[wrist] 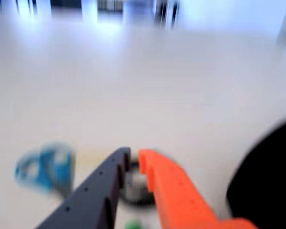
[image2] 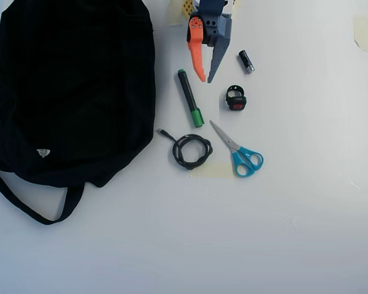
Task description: Put the bike light into the black bag
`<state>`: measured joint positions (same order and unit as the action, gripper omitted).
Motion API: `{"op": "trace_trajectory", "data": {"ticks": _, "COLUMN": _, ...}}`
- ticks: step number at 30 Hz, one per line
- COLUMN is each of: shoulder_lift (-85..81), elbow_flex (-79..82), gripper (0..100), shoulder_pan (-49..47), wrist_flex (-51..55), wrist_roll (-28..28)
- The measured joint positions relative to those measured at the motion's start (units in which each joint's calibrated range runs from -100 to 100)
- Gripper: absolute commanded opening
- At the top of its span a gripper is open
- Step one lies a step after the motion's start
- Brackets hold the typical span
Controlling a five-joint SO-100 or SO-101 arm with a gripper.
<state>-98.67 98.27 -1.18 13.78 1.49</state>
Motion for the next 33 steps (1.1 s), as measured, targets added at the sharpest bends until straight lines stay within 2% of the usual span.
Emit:
{"op": "trace_trajectory", "data": {"ticks": 3, "shoulder_lift": 2.08, "elbow_flex": -0.55, "gripper": 2, "shoulder_pan": 2.2, "wrist_flex": -4.89, "wrist_roll": 0.0}}
{"op": "trace_trajectory", "data": {"ticks": 8, "shoulder_lift": 12.45, "elbow_flex": -8.49, "gripper": 2, "shoulder_pan": 2.28, "wrist_flex": -6.01, "wrist_roll": 0.0}}
{"op": "trace_trajectory", "data": {"ticks": 19, "shoulder_lift": 50.56, "elbow_flex": -49.21, "gripper": 2, "shoulder_pan": 2.65, "wrist_flex": -6.01, "wrist_roll": -0.1}}
{"op": "trace_trajectory", "data": {"ticks": 33, "shoulder_lift": 86.59, "elbow_flex": -85.77, "gripper": 2, "shoulder_pan": 0.66, "wrist_flex": -6.01, "wrist_roll": -0.29}}
